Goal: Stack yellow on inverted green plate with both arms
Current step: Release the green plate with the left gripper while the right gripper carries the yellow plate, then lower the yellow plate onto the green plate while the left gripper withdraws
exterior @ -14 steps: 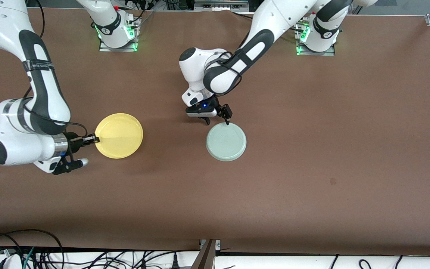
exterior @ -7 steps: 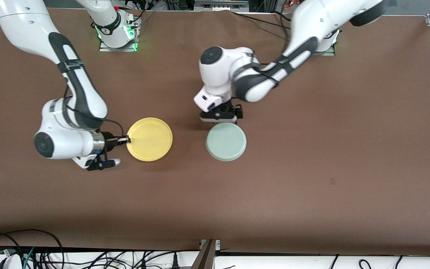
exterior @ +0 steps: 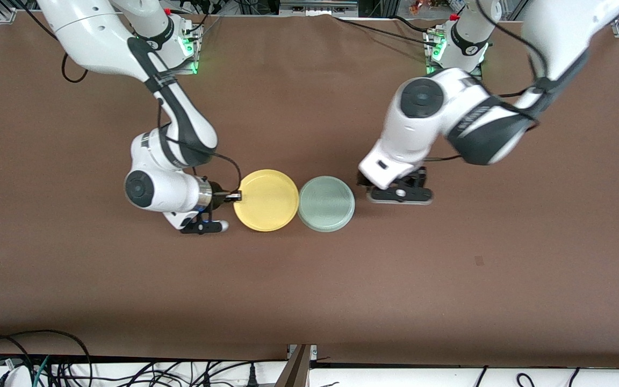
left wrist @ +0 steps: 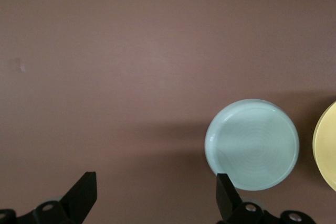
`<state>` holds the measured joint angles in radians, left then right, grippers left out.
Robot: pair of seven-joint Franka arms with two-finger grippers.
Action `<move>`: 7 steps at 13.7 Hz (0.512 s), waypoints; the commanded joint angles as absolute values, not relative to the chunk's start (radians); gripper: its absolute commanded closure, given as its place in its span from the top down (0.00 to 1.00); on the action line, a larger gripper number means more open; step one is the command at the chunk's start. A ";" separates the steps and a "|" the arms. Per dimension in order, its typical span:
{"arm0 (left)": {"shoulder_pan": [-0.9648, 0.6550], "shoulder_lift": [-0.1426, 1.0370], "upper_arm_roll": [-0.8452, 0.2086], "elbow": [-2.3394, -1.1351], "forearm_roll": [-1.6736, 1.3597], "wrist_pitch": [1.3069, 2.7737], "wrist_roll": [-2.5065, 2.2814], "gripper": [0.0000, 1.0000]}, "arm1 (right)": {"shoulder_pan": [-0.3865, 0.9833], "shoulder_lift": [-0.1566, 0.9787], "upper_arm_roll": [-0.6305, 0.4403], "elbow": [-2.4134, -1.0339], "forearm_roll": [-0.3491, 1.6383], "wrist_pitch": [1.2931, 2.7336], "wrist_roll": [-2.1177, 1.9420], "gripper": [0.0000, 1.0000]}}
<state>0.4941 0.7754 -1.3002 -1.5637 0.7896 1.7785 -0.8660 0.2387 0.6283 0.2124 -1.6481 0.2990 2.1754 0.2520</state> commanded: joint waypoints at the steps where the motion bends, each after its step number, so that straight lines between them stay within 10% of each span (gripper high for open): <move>1: 0.650 0.756 -1.412 -1.554 0.750 1.671 -0.755 1.00 | 0.331 0.656 0.209 -1.641 0.319 2.281 0.409 0.00; 7: 0.969 0.756 -1.610 -1.545 0.713 1.543 -0.604 1.00 | 0.465 0.718 0.209 -1.615 0.319 2.388 0.577 0.00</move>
